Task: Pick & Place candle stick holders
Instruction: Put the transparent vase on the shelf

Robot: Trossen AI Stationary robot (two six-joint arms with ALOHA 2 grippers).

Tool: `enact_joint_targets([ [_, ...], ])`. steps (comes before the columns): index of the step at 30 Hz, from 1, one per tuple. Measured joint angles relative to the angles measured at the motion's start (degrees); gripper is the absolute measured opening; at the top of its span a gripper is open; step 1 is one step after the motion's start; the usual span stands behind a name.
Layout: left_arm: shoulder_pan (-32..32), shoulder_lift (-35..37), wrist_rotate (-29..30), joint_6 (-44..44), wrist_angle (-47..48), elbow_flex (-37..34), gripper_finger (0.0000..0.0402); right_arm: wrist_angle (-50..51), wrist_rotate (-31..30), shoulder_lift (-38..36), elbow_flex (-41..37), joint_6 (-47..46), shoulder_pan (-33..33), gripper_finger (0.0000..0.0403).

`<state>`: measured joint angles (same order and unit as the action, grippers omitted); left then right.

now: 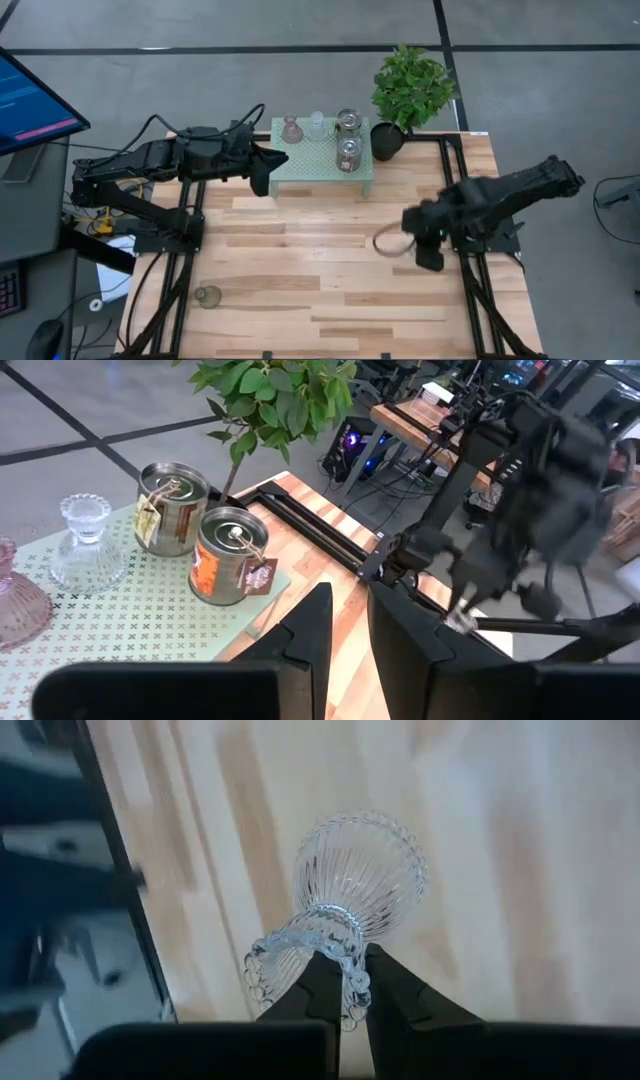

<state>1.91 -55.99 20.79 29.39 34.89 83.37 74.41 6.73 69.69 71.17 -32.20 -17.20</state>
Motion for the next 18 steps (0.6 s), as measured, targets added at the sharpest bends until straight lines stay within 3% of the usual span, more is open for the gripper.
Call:
enact_joint_targets([
  [7, 0.00, 0.13, -1.13, 0.00, 0.01, 0.00, 0.0066, 3.90, -1.66, 5.44, 16.33, 10.72, 9.42, 0.0010],
  [18, 0.02, 0.44, -0.95, -0.48, 0.02, 0.00, 0.0066, 9.81, -5.55, 26.56, 49.76, 30.64, 16.87, 0.0010],
])
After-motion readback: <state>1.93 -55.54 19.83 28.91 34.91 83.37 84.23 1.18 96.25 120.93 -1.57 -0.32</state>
